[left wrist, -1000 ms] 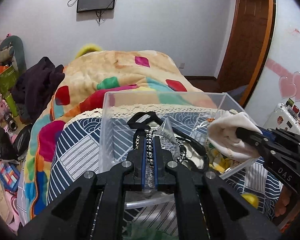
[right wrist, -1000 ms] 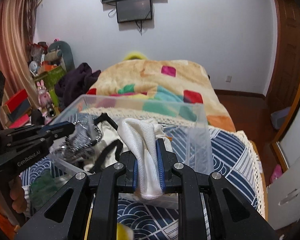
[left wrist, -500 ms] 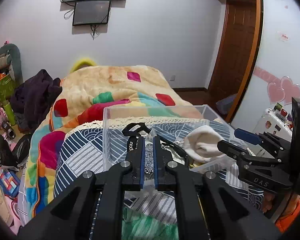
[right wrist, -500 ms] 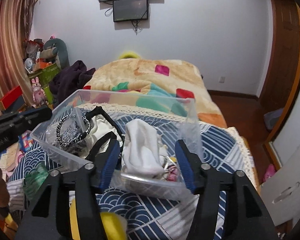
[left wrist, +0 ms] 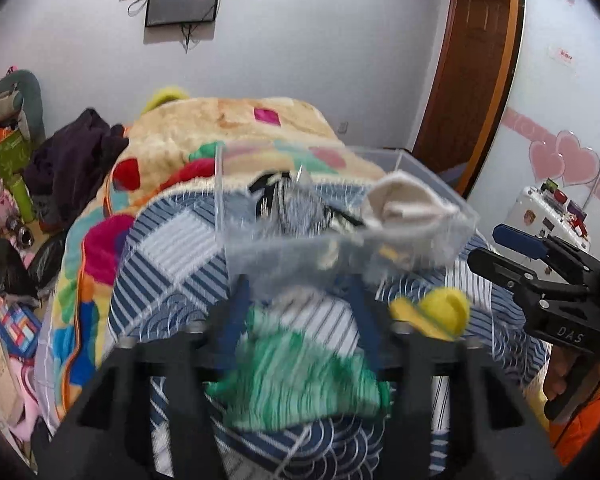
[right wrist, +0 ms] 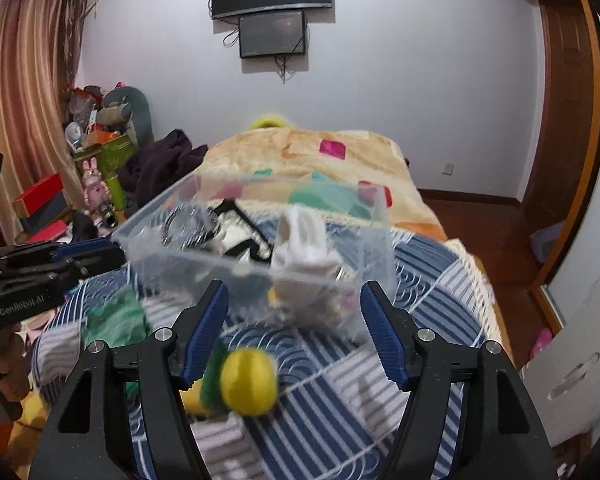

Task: Organize soft objects
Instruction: 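Grasp the green sock with the left tool while the right tool grasps the yellow ball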

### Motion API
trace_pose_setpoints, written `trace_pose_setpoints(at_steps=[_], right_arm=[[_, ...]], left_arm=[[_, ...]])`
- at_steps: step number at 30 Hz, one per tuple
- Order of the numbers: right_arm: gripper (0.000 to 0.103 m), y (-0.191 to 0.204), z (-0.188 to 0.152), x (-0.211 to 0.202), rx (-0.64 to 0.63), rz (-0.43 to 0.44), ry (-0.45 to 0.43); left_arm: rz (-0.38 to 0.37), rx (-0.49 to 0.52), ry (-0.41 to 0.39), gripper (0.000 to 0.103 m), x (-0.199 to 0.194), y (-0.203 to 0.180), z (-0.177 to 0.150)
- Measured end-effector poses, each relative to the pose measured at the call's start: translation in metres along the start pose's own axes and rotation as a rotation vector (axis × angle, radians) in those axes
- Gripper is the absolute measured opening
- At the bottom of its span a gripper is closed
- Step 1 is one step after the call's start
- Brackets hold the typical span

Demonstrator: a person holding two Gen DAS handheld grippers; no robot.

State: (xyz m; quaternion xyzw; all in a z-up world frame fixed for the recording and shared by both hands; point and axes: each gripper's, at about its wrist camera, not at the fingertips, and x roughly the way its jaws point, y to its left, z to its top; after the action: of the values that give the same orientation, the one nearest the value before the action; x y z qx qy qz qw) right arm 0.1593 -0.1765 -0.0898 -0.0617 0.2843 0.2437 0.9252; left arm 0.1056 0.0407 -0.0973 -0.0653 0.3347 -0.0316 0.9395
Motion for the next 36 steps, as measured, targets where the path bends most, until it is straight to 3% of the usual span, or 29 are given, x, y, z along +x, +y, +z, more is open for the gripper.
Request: trace_pose_setpoints(at_steps=[7,11,14,16,20,24,27,36], right_arm=[[0.065,0.008,-0.029,0.020,-0.012,0.024,0.107],[0.065,0.007,-0.041,0.027,0.000,0.056,0.160],[0.052,0.002,-0.043,0.028,0.029,0.083,0.168],[0.034,0.001,-0.043,0.026,0.045,0.118,0.170],[0.032,0.007,-0.042,0.020,0.028,0.101,0.141],[0.031,0.008,-0.038,0.010,0.029,0.101,0.102],[0.031,0.007,-0.031,0.002,0.029,0.100,0.071],[0.031,0.010,-0.004,-0.009,-0.001,0.087,-0.017]], left_arm=[[-0.009,-0.019,0.101,0.061,0.013,0.004,-0.033],[0.027,0.024,0.101,0.061,0.014,-0.002,-0.042],[0.045,0.034,0.095,0.061,0.014,-0.006,-0.044],[0.049,0.037,0.092,0.060,0.014,-0.007,-0.046],[0.093,0.047,0.090,0.043,0.011,-0.008,-0.048],[0.075,0.030,0.090,0.026,0.005,-0.003,-0.048],[0.071,0.033,0.100,0.007,0.003,0.000,-0.044],[0.036,0.041,0.019,0.003,-0.023,-0.003,-0.014]])
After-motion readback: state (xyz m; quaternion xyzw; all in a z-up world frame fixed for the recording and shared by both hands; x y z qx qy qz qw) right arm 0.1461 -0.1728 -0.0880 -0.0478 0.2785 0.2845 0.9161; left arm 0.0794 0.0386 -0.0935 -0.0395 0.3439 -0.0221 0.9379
